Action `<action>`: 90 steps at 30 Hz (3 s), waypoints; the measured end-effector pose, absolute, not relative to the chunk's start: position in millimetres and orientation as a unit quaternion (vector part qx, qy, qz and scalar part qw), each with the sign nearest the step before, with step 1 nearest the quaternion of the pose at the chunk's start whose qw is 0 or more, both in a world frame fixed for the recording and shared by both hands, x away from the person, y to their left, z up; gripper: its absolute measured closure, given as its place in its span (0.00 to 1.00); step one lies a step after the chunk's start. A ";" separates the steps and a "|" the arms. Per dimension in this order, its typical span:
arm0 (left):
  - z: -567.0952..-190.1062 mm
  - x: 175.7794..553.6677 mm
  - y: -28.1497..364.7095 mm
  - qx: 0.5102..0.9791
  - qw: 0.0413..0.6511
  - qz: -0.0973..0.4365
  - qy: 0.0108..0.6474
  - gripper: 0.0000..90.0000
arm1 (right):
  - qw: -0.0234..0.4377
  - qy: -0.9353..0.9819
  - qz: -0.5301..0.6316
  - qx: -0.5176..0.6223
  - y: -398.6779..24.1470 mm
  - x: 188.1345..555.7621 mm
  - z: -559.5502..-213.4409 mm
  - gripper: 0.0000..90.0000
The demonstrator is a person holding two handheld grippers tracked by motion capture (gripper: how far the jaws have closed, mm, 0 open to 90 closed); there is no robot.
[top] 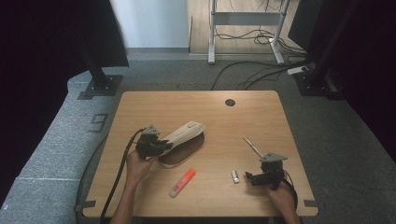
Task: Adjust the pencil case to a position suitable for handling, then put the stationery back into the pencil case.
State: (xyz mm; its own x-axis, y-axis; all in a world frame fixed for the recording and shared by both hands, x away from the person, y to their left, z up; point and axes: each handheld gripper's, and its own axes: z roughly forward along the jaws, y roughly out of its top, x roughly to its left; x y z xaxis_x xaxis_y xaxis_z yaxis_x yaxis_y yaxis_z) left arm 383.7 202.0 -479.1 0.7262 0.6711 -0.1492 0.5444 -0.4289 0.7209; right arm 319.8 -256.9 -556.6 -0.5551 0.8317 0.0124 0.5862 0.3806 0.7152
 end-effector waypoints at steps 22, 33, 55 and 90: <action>-474.4 366.3 217.7 0.849 0.382 0.078 0.356 0.85 | 0.177 0.813 0.346 0.435 -257.9 318.5 -556.7 0.00; -475.8 366.7 217.8 0.850 0.383 0.077 0.353 0.84 | 0.161 0.827 0.332 0.425 -257.1 316.2 -551.7 0.04; -475.8 365.5 217.8 0.851 0.384 0.074 0.351 0.84 | 0.198 0.807 0.356 0.428 -279.6 334.0 -520.4 0.43; -474.9 363.8 217.2 0.851 0.386 0.077 0.349 0.83 | 0.168 0.803 0.337 0.461 -292.0 368.2 -542.1 0.88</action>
